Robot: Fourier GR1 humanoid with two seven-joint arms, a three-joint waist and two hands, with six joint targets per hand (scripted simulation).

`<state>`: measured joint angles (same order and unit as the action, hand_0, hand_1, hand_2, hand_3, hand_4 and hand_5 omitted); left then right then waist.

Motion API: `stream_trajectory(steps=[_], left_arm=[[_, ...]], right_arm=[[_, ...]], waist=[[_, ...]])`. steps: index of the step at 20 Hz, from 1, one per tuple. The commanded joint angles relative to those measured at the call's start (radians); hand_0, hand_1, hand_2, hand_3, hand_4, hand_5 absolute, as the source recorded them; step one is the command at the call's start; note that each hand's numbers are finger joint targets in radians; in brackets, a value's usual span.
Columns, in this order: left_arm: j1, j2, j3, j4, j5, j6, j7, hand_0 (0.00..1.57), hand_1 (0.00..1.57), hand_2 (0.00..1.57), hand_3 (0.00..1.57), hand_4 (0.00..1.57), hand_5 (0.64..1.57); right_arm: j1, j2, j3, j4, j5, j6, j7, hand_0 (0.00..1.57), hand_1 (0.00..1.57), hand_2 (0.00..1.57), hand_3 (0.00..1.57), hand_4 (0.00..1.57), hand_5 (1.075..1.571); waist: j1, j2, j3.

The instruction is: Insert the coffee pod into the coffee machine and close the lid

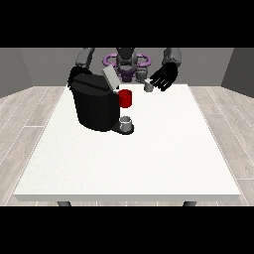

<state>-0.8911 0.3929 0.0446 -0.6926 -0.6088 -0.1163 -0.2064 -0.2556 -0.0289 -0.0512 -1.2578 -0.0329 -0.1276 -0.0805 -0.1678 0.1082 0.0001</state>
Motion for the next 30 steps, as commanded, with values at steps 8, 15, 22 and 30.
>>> stream_trajectory(steps=[8, 15, 22, 30], left_arm=[[-0.223, 0.090, 0.089, 0.023, 0.020, -0.054, 0.102, 1.21, 1.21, 1.25, 1.19, 0.49, 1.571], [-0.245, 0.053, 0.076, 0.029, -0.005, -0.014, 0.112, 1.28, 1.28, 1.33, 1.27, 0.52, 1.571], [-0.207, 0.048, 0.079, 0.051, -0.017, 0.016, 0.057, 1.31, 1.31, 1.33, 1.24, 0.49, 1.571], [-0.272, 0.064, 0.066, 0.058, -0.027, -0.064, 0.080, 1.27, 1.27, 1.30, 1.22, 0.51, 1.571]], right_arm=[[-0.066, 0.024, 0.045, -0.039, 0.012, -0.006, -0.022, 0.00, 0.00, 0.00, 0.00, 0.52, 1.571], [-0.103, -0.034, 0.023, -0.090, -0.012, 0.022, 0.057, 0.00, 0.00, 0.00, 0.00, 0.51, 1.571], [-0.069, -0.005, 0.046, -0.148, 0.021, -0.033, 0.071, 0.00, 0.00, 0.00, 0.00, 0.52, 1.571], [-0.096, -0.017, 0.002, -0.102, 0.018, -0.053, 0.051, 0.00, 0.00, 0.00, 0.00, 0.48, 1.571]], waist=[[-0.086, 0.084, 0.0001], [-0.131, 0.098, 0.0001], [-0.132, 0.099, -0.0002], [-0.103, 0.128, 0.0002]])
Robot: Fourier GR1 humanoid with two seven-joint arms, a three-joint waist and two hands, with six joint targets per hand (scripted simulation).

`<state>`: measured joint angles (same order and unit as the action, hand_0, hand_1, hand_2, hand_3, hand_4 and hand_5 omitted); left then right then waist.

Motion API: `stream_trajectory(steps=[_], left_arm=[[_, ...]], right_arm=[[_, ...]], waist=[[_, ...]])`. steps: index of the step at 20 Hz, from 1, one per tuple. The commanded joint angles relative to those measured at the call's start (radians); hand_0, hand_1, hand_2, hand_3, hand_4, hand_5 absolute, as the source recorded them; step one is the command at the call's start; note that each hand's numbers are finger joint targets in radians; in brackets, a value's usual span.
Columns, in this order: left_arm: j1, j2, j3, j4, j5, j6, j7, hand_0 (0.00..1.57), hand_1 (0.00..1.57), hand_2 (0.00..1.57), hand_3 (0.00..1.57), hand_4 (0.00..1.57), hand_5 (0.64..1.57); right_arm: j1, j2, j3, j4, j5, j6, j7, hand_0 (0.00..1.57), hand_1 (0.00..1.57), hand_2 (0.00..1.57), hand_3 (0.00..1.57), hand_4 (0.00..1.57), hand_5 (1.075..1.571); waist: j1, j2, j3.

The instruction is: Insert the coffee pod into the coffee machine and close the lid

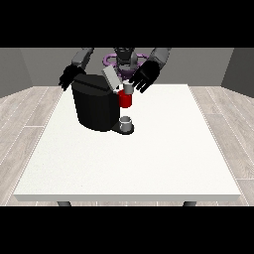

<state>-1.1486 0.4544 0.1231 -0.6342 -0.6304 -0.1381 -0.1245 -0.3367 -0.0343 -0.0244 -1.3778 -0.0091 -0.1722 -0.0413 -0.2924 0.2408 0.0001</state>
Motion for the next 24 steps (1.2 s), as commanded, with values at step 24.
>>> stream_trajectory(steps=[24], left_arm=[[-0.050, -0.019, 0.006, 0.042, -0.026, -0.032, 0.024, 1.22, 1.22, 1.27, 1.17, 0.48, 1.571]], right_arm=[[0.028, 0.013, -0.010, -0.005, -0.023, 0.007, -0.020, 0.00, 0.00, 0.00, 0.00, 0.43, 1.571]], waist=[[-0.010, 0.027, 0.0001]])
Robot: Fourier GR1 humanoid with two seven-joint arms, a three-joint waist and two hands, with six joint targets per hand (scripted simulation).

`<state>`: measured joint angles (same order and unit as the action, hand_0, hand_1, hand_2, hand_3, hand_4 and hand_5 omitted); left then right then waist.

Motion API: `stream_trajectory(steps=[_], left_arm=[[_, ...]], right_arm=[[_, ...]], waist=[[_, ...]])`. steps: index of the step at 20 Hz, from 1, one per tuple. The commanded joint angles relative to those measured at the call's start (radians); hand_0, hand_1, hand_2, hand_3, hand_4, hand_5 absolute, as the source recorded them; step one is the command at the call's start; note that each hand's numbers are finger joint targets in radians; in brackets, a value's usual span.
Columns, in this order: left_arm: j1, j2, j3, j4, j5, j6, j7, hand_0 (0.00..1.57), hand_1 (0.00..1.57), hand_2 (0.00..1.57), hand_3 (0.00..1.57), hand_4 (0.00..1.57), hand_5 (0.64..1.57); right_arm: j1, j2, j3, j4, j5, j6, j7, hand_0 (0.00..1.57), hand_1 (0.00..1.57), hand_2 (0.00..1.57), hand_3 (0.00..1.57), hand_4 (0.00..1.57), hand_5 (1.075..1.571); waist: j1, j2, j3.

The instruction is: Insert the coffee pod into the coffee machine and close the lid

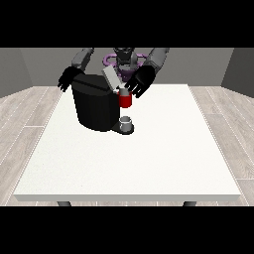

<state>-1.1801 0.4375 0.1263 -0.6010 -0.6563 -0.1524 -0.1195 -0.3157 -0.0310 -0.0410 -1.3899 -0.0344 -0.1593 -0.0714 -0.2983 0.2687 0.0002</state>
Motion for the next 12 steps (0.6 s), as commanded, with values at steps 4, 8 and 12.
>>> stream_trajectory(steps=[4, 8, 12], left_arm=[[0.034, 0.001, -0.001, 0.005, -0.006, 0.003, -0.040, 1.20, 1.20, 1.23, 1.09, 0.46, 1.571], [-0.003, 0.034, -0.001, 0.018, -0.031, 0.019, -0.034, 1.13, 1.13, 1.17, 1.00, 0.46, 1.571], [0.056, -0.014, -0.022, 0.003, -0.040, 0.034, -0.047, 1.06, 1.06, 1.11, 0.94, 0.39, 1.571]], right_arm=[[0.018, -0.004, -0.012, 0.001, -0.021, 0.017, -0.006, 0.00, 0.00, 0.00, 0.00, 0.45, 1.571], [0.003, 0.008, 0.016, -0.027, 0.018, -0.017, -0.003, 0.00, 0.00, 0.00, 0.00, 0.42, 1.571], [0.015, -0.036, -0.028, -0.004, -0.007, 0.004, 0.034, 0.00, 0.00, 0.00, 0.00, 0.38, 1.571]], waist=[[0.014, 0.004, 0.0000], [-0.016, 0.043, -0.0002], [0.019, -0.011, -0.0002]])
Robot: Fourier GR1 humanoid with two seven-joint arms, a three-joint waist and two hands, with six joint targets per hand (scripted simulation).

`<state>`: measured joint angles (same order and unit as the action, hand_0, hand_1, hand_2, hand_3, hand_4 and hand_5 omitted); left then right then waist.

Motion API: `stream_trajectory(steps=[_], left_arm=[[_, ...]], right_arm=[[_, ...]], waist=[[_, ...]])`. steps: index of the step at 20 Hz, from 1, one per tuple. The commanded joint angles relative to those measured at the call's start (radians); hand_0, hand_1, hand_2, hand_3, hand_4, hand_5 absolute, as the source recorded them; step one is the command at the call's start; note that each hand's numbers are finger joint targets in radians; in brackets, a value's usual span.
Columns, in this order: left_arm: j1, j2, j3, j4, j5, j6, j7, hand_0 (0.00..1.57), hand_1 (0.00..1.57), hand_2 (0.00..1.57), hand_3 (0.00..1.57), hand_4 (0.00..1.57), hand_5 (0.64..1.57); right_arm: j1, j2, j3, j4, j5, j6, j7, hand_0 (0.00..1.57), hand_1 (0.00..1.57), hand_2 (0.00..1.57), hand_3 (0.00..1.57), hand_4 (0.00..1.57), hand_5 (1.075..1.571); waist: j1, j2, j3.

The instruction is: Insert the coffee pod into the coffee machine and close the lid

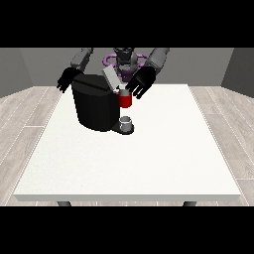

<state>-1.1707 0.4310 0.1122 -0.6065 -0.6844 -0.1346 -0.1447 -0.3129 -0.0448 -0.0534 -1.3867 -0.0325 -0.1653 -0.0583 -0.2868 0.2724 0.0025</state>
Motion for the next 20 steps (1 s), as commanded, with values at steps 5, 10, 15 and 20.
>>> stream_trajectory(steps=[5, 10, 15, 20], left_arm=[[0.047, 0.020, -0.006, 0.016, -0.027, 0.026, -0.043, 1.07, 1.07, 1.12, 0.97, 0.36, 1.571], [0.058, -0.006, -0.067, -0.008, -0.063, -0.018, -0.080, 0.57, 0.57, 0.81, 0.64, 0.24, 1.571], [-0.022, 0.017, -0.056, 0.011, -0.078, -0.045, -0.017, 0.00, 0.00, 0.00, 0.00, 0.00, 1.571], [0.034, 0.015, -0.063, -0.010, -0.083, -0.052, -0.059, 0.00, 0.00, 0.00, 0.00, 0.00, 1.571]], right_arm=[[0.012, -0.008, -0.002, -0.038, -0.008, 0.000, 0.033, 0.00, 0.00, 0.00, 0.00, 0.44, 1.571], [0.049, 0.033, 0.013, 0.015, 0.013, -0.021, -0.056, 0.00, 0.00, 0.00, 0.00, 0.46, 1.571], [-0.051, -0.008, -0.017, 0.013, -0.011, -0.002, 0.007, 0.00, 0.00, 0.00, 0.00, 0.45, 1.571], [0.028, 0.024, -0.014, 0.031, -0.012, -0.018, -0.035, 0.00, 0.00, 0.00, 0.00, 0.37, 1.571]], waist=[[0.000, -0.013, -0.0027], [0.035, -0.019, -0.0022], [0.000, 0.030, -0.0022], [0.033, -0.032, -0.0022]])
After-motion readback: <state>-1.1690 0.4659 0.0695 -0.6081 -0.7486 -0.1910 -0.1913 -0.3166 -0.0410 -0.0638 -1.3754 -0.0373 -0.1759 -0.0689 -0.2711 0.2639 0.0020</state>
